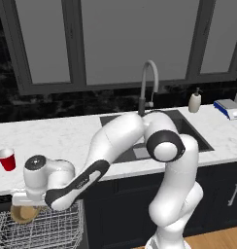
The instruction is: Pick up the cup and bowl from the counter, place them in the dishwasher, and close the dishwasher door.
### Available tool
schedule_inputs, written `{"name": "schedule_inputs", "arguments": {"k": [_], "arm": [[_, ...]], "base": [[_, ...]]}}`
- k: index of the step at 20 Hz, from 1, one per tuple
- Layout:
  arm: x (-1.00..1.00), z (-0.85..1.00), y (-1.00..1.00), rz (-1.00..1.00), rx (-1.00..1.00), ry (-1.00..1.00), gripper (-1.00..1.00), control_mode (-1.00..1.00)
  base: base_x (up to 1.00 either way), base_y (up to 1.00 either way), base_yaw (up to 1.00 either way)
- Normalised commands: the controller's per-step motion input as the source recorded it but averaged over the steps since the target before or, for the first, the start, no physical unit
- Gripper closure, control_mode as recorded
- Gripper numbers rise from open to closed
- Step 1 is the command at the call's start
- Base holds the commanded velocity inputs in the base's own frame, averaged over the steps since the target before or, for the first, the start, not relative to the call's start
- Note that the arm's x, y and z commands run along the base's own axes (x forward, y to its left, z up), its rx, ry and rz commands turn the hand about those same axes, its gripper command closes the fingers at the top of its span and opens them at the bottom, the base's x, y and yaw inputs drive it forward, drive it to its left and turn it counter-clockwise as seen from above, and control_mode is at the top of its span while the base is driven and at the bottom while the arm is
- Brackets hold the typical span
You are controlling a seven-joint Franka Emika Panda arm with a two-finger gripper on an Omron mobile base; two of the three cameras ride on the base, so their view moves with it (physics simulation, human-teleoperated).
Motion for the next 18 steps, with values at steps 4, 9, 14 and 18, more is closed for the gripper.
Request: {"name": "schedule_inputs", "arguments": {"k": [4, 9, 14, 18], "arm": [[0.03, 0.0, 0.5, -0.22, -0.04, -0.08, 1.0, -1.0], [-0.02, 0.0, 0.14, 0.04, 0.0, 0.0, 1.0, -1.0], [0.1, 0.0, 0.01, 0.03, 0.0, 0.11, 1.0, -1.0], [0.27, -0.01, 0.17, -0.01, 0.0, 0.02, 1.0, -1.0]], "base": [[0.0, 0.0, 0.0], [0.0, 0.0, 0.0], [0.0, 0.0, 0.0], [0.0, 0.0, 0.0]]}}
